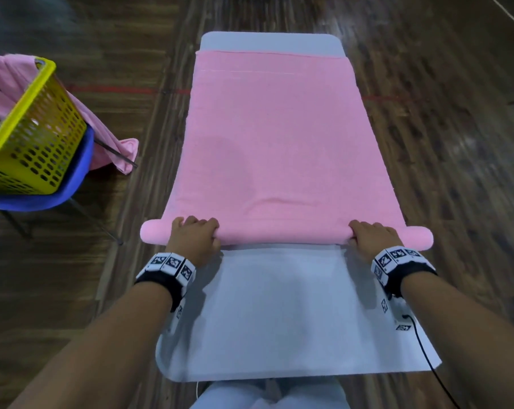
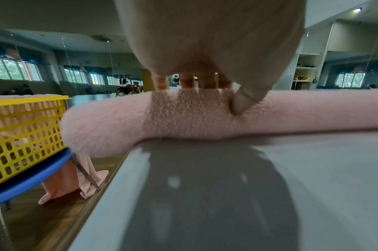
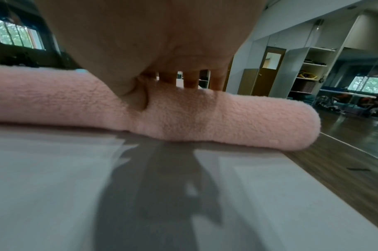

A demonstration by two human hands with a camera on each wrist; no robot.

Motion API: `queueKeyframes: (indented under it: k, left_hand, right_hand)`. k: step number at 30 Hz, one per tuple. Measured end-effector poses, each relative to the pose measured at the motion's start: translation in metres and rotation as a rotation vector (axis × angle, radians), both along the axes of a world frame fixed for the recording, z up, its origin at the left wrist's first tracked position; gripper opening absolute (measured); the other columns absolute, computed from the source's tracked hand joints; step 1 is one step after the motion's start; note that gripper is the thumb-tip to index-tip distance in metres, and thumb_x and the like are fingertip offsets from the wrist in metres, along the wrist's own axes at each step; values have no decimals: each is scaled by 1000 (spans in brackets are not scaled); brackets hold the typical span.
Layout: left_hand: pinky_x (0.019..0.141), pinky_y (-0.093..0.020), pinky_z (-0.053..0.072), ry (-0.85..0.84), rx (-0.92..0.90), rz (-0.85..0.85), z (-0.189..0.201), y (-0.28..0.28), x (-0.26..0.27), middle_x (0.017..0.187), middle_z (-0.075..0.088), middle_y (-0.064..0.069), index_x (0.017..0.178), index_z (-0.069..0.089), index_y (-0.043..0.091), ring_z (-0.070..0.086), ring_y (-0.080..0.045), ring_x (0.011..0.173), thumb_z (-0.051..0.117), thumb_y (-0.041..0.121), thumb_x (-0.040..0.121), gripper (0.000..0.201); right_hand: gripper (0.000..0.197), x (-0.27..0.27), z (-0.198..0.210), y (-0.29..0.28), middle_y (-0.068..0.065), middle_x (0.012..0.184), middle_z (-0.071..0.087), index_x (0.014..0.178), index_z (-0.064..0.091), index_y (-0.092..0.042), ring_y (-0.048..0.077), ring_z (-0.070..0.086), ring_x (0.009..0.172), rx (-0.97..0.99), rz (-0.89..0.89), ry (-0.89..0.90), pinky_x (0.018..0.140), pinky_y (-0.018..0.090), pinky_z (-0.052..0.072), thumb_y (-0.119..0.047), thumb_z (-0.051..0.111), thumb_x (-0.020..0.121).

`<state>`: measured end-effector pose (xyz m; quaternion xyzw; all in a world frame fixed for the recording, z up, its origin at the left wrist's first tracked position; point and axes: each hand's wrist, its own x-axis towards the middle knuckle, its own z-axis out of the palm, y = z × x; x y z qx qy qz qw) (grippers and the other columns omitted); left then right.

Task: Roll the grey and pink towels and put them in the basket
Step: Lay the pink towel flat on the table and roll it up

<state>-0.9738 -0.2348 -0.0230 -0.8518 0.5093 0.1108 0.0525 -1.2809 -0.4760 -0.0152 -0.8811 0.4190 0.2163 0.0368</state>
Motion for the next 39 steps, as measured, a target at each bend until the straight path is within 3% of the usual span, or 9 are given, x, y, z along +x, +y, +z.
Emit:
queueKeyframes:
  k: [4, 9, 14, 18, 22, 24, 29, 34, 39]
  left_hand:
    - [92, -39, 30, 212, 156, 54, 6, -15, 7, 98, 68, -2, 117, 49, 28, 55, -24, 89, 48, 37, 84, 34]
    - [83, -44, 41, -199, -385, -90, -7, 17, -14, 85, 66, -6, 96, 67, 18, 58, -31, 77, 62, 25, 81, 17]
    - [101, -56, 35, -41, -251, -76, -26, 43, -30, 114, 66, -3, 115, 64, 17, 58, -30, 106, 75, 33, 71, 48]
    - [110, -56, 25, -25, -184, -43, -18, 24, -13, 116, 68, -2, 121, 63, 19, 57, -29, 113, 66, 25, 81, 40]
    - [109, -46, 20, 79, 3, 24, -4, -11, 7, 98, 70, -4, 118, 56, 23, 58, -26, 103, 38, 41, 84, 42]
    - [108, -43, 21, 175, 58, 68, 1, -23, 11, 90, 69, -3, 121, 48, 26, 61, -24, 97, 43, 42, 86, 39]
    - [99, -51, 36, -169, -218, 14, 4, -7, -8, 89, 68, -6, 108, 60, 18, 61, -30, 86, 61, 31, 79, 32]
    - [102, -58, 34, -82, -168, -25, -17, 21, -38, 126, 63, -3, 120, 62, 19, 57, -27, 115, 75, 36, 74, 51]
    - [113, -54, 14, -73, 15, 62, -15, 0, -17, 152, 39, 6, 145, 35, 30, 26, -24, 143, 45, 24, 95, 51]
  right_hand:
    - [17, 7, 10, 0, 3, 84, 60, 100, 45, -22, 26, 52, 75, 40, -71, 18, 71, 34, 35, -33, 38, 90]
    - [28, -19, -8, 24, 15, 105, 60, 108, 61, -12, 36, 58, 85, -267, 102, -352, 75, 43, 47, -13, 68, 82]
    - [49, -31, -26, 42, 12, 121, 60, 121, 58, -9, 35, 58, 108, -174, 113, -312, 94, 48, 45, -29, 71, 79]
    - [43, -15, -18, 22, 4, 137, 51, 135, 46, -19, 27, 46, 125, -114, 48, -201, 108, 44, 30, -29, 50, 93]
    - [24, 13, 3, -6, 5, 115, 60, 116, 46, -19, 27, 53, 104, -35, -4, -35, 91, 39, 34, -27, 39, 94]
    - [17, 18, 9, -12, 6, 106, 63, 105, 45, -18, 26, 51, 90, 14, -25, 1, 82, 38, 33, -26, 39, 91]
    - [26, -9, 4, -3, 15, 113, 58, 114, 57, -13, 36, 56, 93, -190, 68, -305, 81, 42, 42, -28, 51, 95]
    - [47, -35, -16, 18, 10, 120, 60, 122, 57, -11, 32, 57, 106, -90, 156, -269, 94, 44, 44, -37, 64, 83]
    - [42, -27, -15, -7, 1, 135, 52, 137, 42, -23, 24, 48, 123, -28, 123, -200, 107, 42, 31, -28, 45, 95]
